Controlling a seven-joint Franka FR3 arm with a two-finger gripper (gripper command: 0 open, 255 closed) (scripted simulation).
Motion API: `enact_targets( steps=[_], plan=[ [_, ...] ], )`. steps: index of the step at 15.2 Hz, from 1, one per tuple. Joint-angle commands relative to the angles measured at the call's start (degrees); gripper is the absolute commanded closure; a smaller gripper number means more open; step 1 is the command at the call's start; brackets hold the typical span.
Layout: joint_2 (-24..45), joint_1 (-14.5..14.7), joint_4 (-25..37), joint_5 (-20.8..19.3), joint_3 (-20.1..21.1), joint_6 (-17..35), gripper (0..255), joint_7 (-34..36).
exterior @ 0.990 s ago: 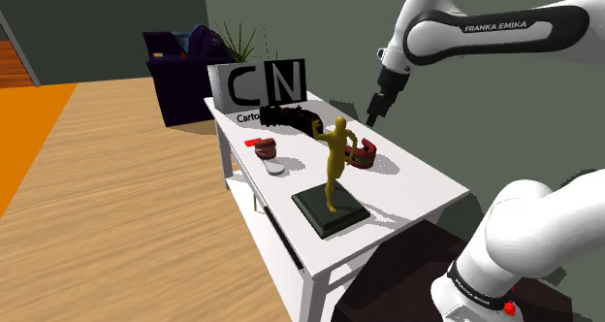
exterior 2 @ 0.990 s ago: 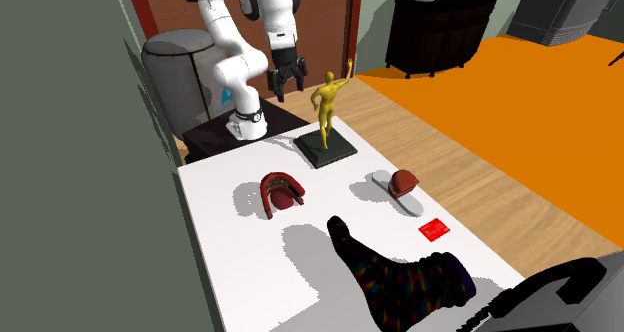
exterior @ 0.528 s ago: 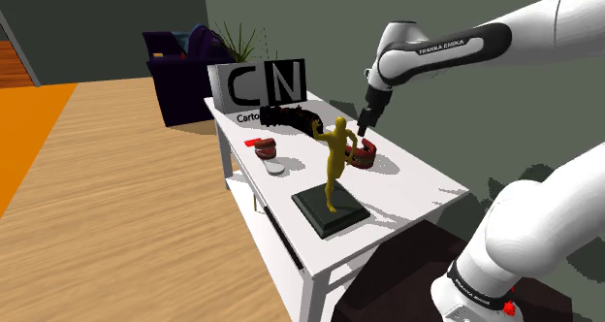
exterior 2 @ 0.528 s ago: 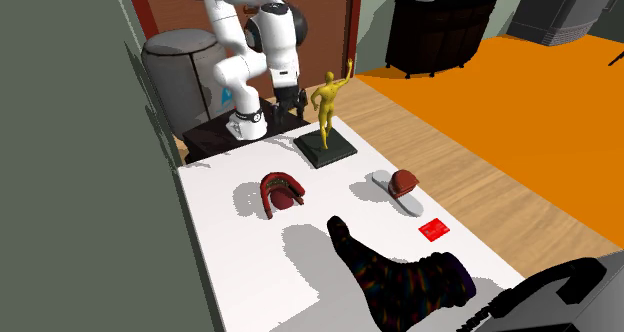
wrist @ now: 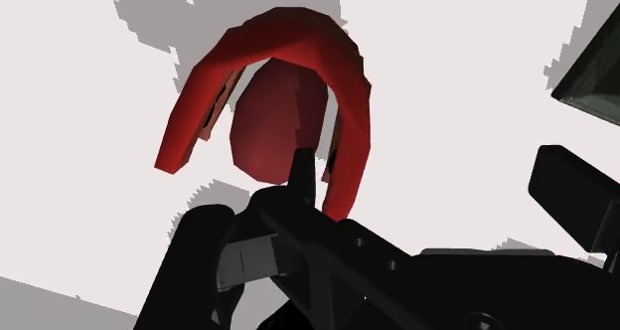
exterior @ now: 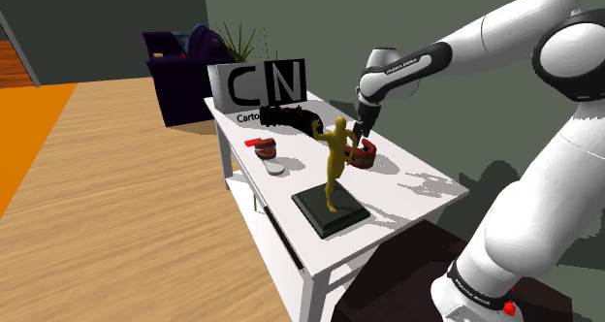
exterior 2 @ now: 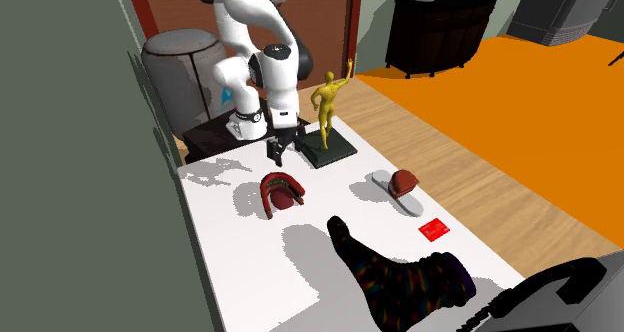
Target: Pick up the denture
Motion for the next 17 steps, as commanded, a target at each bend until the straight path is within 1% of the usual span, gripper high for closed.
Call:
enact_targets(
  steps=[1, 3, 10, 12, 13, 17],
  plan=[
    [4.74, -0.22, 1.95, 1.55, -0.65, 1.91, 0, -2.03],
    [8.32, -0.68, 3.68, 2.87, -1.0, 3.05, 0, -3.71],
    [11.8, -0.97, 1.81, 4.72, -0.7, 8.14, 0, -5.0],
    [12.1, -1.0, 1.69, 4.89, -0.66, 8.55, 0, -5.12],
    [12.06, -1.03, 1.72, 4.87, -0.69, 8.47, 255, -5.17],
    [12.09, -1.05, 1.82, 4.88, -0.7, 8.4, 255, -5.2]
  ],
)
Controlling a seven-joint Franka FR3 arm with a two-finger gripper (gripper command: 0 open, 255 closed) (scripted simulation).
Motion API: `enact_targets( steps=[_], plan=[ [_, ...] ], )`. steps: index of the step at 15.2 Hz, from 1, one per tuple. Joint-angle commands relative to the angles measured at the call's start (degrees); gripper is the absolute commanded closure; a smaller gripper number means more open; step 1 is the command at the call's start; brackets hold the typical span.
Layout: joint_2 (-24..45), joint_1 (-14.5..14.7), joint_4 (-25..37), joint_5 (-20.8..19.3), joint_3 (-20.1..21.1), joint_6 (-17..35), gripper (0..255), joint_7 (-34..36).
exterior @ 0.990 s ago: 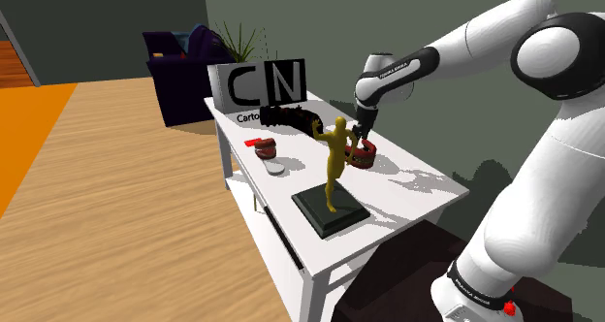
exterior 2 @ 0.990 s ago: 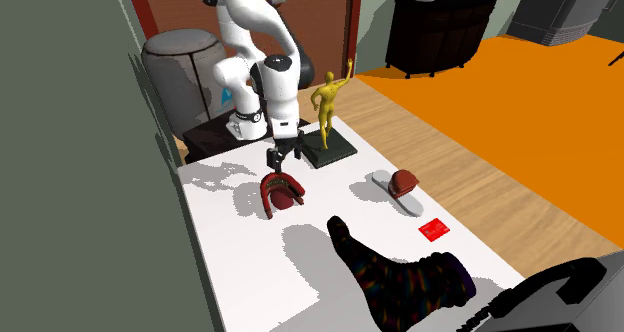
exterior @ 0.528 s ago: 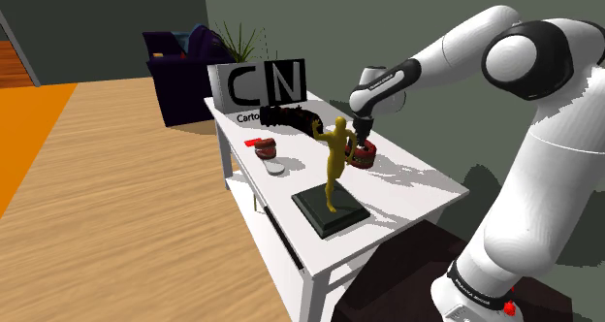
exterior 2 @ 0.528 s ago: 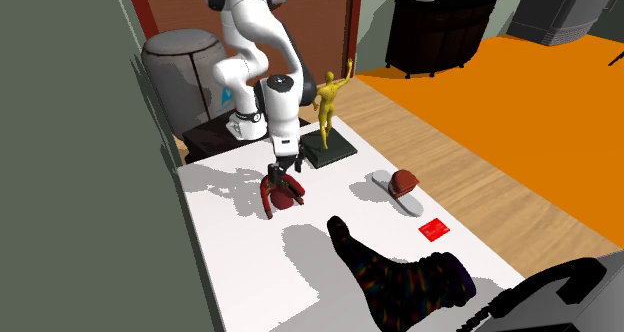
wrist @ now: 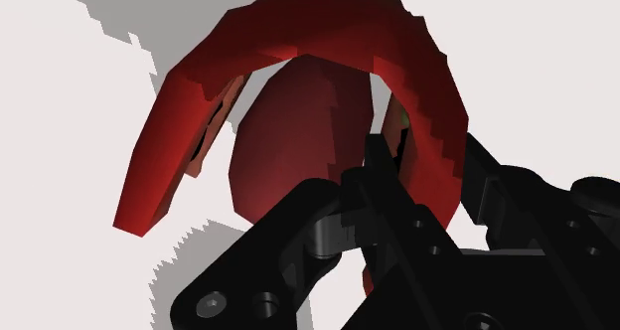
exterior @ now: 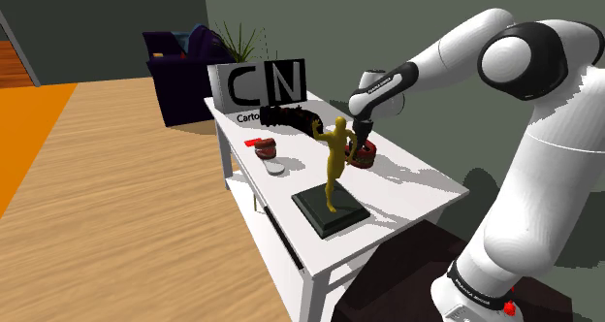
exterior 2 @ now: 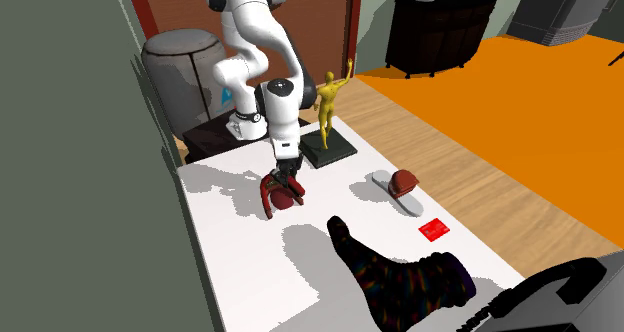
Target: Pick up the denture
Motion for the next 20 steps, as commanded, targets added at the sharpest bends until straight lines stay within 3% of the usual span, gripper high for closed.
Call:
enact_targets(
  steps=[1, 5, 20],
  plan=[
    [0.05, -0.01, -0.02, -0.01, -0.01, 0.02, 255, -0.01],
    [0.06, 0.04, -0.15, 0.0, 0.03, 0.17, 255, 0.07],
    [-6.79, 0.49, 4.49, -3.48, -0.32, -10.85, 255, 2.51]
  ],
)
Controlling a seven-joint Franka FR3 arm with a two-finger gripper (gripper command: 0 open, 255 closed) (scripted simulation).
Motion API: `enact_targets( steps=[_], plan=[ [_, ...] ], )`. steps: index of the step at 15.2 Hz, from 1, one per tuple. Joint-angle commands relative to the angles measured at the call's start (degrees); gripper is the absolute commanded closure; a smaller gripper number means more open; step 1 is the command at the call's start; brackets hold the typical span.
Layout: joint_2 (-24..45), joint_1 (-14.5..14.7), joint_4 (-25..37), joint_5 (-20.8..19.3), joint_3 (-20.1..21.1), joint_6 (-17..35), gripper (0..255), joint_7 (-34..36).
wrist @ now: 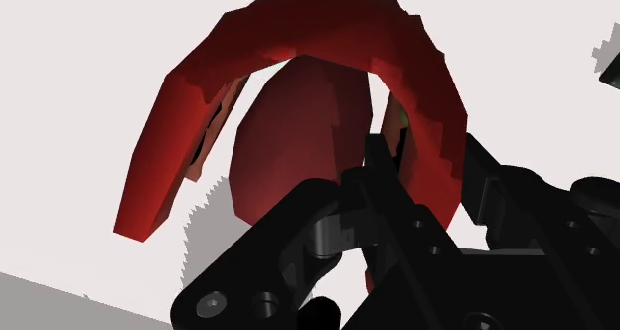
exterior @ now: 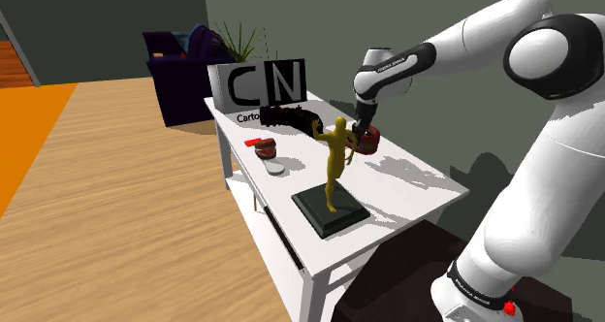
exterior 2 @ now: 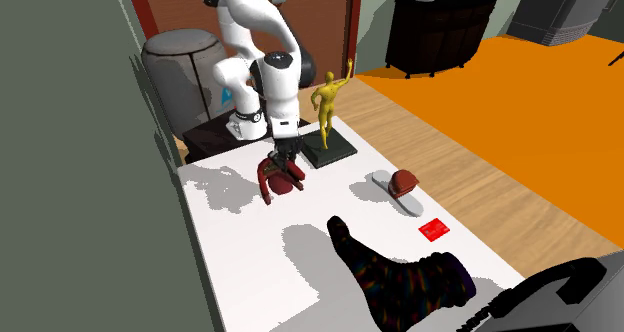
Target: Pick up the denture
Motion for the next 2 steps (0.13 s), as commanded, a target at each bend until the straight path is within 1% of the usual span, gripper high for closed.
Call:
enact_targets(
  steps=[1, 2],
  plan=[
    [-0.67, 0.03, 0.39, -0.3, 0.01, -0.99, 255, 0.21],
    [-0.67, 0.03, 0.38, -0.3, 0.01, -0.99, 255, 0.21]
  ],
)
